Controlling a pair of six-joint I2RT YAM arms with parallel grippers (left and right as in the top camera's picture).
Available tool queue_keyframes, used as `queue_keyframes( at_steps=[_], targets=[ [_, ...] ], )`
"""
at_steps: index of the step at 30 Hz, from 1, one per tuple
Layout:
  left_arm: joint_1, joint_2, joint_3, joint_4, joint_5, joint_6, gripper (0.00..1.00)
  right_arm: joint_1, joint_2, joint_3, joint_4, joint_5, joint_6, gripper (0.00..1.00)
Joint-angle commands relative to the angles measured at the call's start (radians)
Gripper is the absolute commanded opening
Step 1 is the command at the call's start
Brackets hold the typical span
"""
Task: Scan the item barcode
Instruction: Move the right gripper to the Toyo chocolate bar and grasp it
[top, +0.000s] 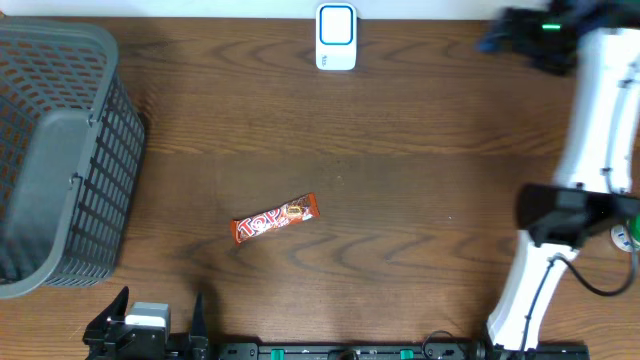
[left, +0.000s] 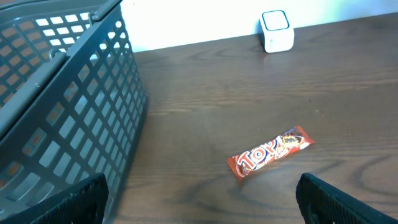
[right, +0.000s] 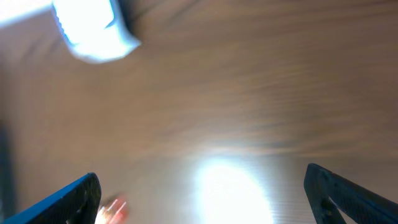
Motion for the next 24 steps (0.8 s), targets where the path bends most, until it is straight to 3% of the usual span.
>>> queue_keyframes(
  at_steps=[1,4,13,18,24],
  targets=[
    [-0.002,-0.003,0.005,0.001,-0.009,0.002,0.96,0.202,0.003,-0.075,-0.015,-0.093,0.034,0.99],
    [-0.002,-0.003,0.005,0.001,-0.009,0.002,0.96,0.364,0.003,-0.187,-0.021,-0.090,0.068,0.98],
    [-0.002,-0.003,0.005,0.001,-0.009,0.002,0.96,0.774,0.003,-0.594,0.137,0.057,0.486,0.98],
    [-0.002,-0.003,0.005,0.001,-0.009,0.002,0.96,0.913,0.003,-0.731,0.188,0.044,0.609,0.93],
    [-0.002,-0.003,0.005,0.001,-0.009,0.002,0.96,0.992,0.003,-0.748,0.250,0.121,0.853,0.96]
  ],
)
